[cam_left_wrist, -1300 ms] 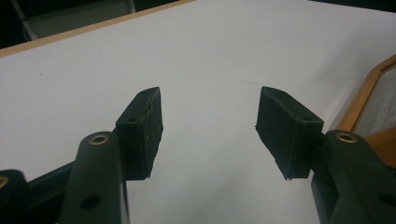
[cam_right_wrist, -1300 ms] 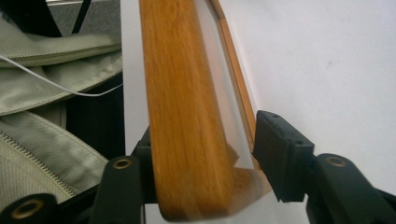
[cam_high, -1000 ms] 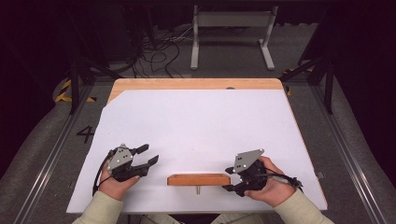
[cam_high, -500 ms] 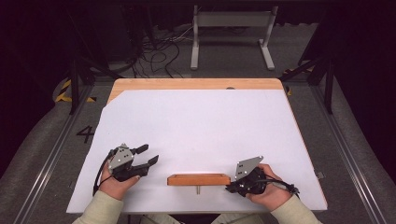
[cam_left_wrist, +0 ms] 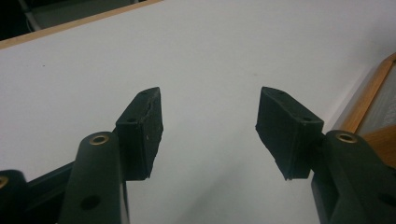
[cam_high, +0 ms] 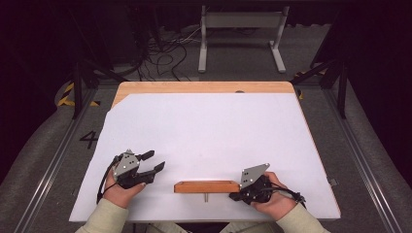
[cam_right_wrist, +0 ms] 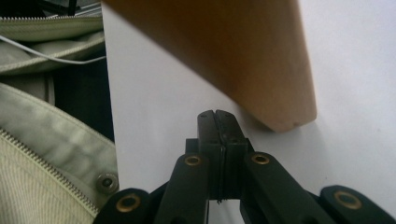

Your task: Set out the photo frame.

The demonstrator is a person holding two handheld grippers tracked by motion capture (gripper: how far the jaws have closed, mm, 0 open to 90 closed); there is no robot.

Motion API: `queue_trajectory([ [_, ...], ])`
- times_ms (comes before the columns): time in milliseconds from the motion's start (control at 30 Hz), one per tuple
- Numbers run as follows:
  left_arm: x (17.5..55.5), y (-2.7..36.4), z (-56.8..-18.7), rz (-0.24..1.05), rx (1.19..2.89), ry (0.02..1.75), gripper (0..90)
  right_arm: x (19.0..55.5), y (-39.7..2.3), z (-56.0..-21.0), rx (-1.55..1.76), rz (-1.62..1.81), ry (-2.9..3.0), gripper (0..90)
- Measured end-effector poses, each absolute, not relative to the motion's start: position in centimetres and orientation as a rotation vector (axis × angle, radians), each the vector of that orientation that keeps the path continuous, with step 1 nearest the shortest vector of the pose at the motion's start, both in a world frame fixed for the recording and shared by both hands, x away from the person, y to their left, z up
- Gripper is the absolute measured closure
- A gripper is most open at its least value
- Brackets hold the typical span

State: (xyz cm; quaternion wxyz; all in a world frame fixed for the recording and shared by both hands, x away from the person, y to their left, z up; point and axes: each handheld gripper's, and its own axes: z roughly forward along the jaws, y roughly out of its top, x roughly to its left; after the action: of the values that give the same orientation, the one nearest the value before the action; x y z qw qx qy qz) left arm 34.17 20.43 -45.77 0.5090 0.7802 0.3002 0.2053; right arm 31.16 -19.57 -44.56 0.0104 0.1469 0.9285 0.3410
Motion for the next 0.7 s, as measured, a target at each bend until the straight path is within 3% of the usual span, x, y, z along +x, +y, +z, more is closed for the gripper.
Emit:
queue_trajectory([
  [700, 34.2, 20.4, -45.8, 0.492, 1.885, 0.727, 41.3, 34.1, -19.6, -44.2, 0.698, 1.162, 2.777, 90.0],
])
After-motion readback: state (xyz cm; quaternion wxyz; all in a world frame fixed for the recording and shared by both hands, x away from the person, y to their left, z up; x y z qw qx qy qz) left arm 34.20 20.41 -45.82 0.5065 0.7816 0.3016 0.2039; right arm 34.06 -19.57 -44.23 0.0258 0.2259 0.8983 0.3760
